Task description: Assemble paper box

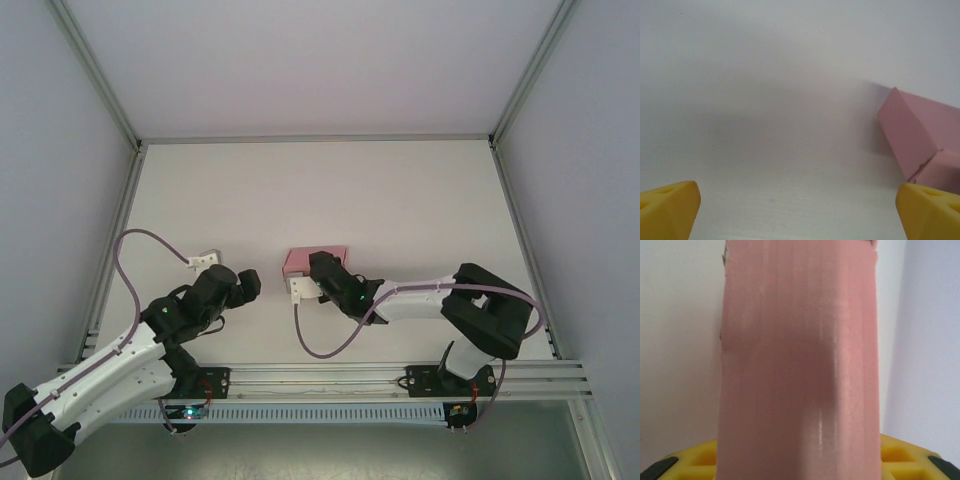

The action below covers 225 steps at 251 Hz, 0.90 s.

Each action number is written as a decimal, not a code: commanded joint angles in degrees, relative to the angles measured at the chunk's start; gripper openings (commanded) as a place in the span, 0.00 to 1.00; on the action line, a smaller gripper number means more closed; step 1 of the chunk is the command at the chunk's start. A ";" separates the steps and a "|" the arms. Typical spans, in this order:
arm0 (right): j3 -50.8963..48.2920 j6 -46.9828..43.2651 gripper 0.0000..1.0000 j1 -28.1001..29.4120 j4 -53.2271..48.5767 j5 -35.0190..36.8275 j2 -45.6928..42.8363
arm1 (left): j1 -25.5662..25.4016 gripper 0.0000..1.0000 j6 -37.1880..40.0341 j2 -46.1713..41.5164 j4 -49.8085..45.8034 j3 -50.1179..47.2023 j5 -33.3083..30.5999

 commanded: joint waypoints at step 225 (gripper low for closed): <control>0.51 13.95 0.98 -1.43 -21.30 -15.46 -12.02 | 2.26 1.00 1.38 -4.31 1.71 -2.80 1.46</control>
